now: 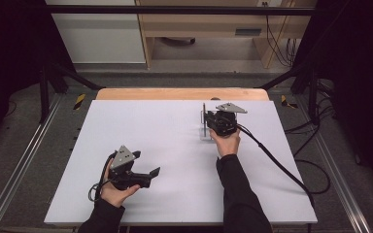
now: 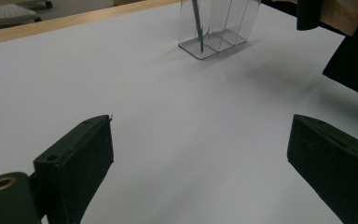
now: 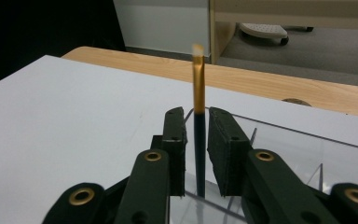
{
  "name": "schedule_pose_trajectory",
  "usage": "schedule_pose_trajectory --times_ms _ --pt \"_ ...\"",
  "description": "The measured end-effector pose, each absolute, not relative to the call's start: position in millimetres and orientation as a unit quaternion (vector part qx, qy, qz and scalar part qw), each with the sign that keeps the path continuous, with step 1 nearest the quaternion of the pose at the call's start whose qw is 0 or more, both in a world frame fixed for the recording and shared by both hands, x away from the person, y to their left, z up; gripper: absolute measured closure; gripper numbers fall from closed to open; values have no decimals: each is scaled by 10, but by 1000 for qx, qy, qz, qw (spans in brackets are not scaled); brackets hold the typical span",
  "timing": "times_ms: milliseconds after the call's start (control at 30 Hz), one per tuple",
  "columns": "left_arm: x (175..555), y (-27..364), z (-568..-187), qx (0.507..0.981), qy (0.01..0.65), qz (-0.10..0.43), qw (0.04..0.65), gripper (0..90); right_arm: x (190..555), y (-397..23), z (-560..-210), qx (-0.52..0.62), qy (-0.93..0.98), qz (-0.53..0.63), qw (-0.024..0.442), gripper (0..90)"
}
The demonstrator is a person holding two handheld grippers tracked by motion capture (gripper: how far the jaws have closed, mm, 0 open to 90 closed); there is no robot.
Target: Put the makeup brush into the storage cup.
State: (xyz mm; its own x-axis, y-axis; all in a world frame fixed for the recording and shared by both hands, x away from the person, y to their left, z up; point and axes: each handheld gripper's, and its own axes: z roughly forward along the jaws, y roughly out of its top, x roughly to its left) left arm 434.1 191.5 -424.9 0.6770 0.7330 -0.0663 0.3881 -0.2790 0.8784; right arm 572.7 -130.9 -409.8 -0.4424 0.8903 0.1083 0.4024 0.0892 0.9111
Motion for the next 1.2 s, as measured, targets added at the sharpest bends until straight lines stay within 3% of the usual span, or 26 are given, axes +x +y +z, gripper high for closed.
schedule_pose_trajectory --times_ms 200,700,1200 --pt "4343 1914 -4250 779 360 179 480 63 5600 -1390 -4034 457 694 499 248 661" --pt "4351 1918 -4255 781 361 178 478 61 5115 -1482 -3905 402 718 520 228 273" --pt "4370 1968 -4245 777 367 179 478 61 4779 -1746 -3931 404 716 520 231 104"
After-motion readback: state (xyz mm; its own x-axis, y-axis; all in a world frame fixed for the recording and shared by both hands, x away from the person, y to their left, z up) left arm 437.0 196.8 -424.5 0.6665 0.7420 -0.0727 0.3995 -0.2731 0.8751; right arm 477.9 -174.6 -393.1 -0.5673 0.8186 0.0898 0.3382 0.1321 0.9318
